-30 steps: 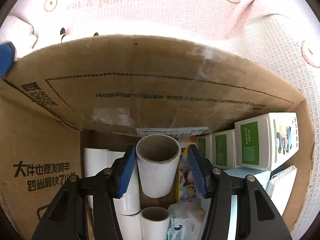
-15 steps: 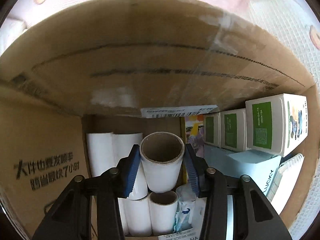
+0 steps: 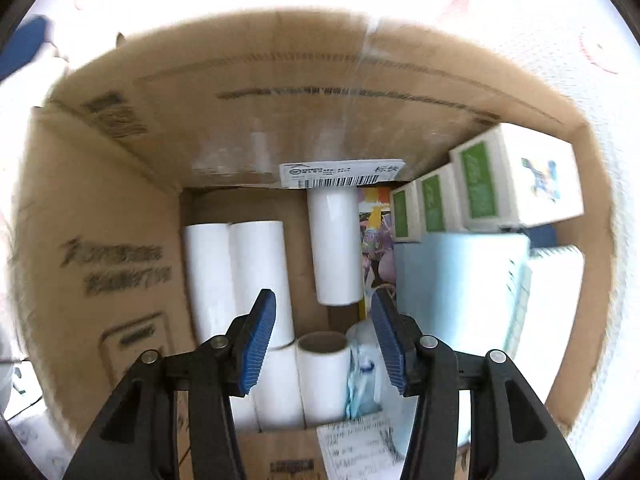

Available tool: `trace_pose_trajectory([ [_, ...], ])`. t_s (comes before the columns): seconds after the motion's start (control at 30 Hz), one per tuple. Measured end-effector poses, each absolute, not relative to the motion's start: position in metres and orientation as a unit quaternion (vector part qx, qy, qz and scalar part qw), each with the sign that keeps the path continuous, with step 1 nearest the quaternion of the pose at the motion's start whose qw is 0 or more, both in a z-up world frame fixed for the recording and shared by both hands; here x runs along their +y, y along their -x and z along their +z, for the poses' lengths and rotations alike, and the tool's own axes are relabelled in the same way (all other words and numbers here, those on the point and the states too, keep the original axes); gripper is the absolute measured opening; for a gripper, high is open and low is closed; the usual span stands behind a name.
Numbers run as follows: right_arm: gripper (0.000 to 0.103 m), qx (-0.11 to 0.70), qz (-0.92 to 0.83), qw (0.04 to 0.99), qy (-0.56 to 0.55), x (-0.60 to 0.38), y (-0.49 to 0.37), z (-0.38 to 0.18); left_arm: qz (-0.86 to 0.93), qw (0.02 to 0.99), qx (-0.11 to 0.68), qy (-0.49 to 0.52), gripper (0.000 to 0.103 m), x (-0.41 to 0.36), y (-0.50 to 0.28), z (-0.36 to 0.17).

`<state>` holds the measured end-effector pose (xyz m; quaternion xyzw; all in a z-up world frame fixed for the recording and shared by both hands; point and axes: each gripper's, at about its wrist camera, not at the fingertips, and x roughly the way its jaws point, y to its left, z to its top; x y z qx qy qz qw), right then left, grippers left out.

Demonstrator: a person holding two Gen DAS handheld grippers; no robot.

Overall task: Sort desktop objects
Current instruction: 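Lower the white tube into the box beside the upright tubes and open the right gripper, then withdraw both tools from the box toward the scattered white tubes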

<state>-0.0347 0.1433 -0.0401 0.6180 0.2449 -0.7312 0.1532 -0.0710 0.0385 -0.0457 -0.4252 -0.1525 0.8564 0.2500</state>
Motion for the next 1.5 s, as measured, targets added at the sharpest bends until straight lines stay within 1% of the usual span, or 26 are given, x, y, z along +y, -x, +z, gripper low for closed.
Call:
trace_pose_trajectory([
  [0.03, 0.048, 0.234, -0.741, 0.157, -0.609, 0.146, 0.028, -0.029, 0.861, 0.247, -0.147, 0.420, 0.054, 0.040, 0.067, -0.045],
  [0.17, 0.059, 0.183, -0.774, 0.176, -0.580, 0.148, 0.007, 0.014, 0.866, 0.249, -0.137, 0.410, 0.055, 0.046, 0.057, -0.043],
  [0.23, 0.059, 0.171, -0.788, 0.176, -0.564, 0.163, -0.004, 0.031, 0.870, 0.249, -0.132, 0.406, 0.059, 0.049, 0.050, -0.042],
  [0.33, 0.060, 0.177, -0.803, 0.169, -0.543, 0.140, 0.025, 0.048, 0.874, 0.244, -0.131, 0.400, 0.064, 0.049, 0.042, -0.041],
  [0.47, 0.060, 0.203, -0.816, 0.161, -0.517, 0.122, 0.026, 0.011, 0.876, 0.239, -0.143, 0.395, 0.068, 0.042, 0.032, -0.043],
  [0.7, 0.060, 0.220, -0.818, 0.165, -0.506, 0.105, 0.010, 0.007, 0.869, 0.229, -0.180, 0.399, 0.070, 0.027, 0.023, -0.058],
  [0.8, 0.060, 0.227, -0.826, 0.142, -0.496, 0.103, 0.010, -0.001, 0.862, 0.236, -0.197, 0.404, 0.070, 0.025, 0.018, -0.067],
  [0.93, 0.060, 0.227, -0.831, 0.103, -0.497, 0.102, 0.010, -0.018, 0.864, 0.242, -0.180, 0.404, 0.070, 0.028, 0.011, -0.072],
  [1.1, 0.060, 0.256, -0.836, 0.064, -0.482, 0.095, 0.000, -0.018, 0.869, 0.251, -0.182, 0.386, 0.070, 0.022, -0.001, -0.074],
  [1.3, 0.060, 0.265, -0.863, 0.076, -0.423, 0.085, -0.019, -0.002, 0.886, 0.240, -0.175, 0.356, 0.070, -0.001, -0.016, -0.079],
  [1.43, 0.060, 0.263, -0.881, 0.111, -0.379, 0.069, -0.033, 0.003, 0.891, 0.226, -0.183, 0.349, 0.070, -0.024, -0.024, -0.087],
  [1.5, 0.060, 0.275, -0.882, 0.126, -0.361, 0.059, -0.040, 0.002, 0.891, 0.212, -0.188, 0.354, 0.070, -0.038, -0.026, -0.092],
])
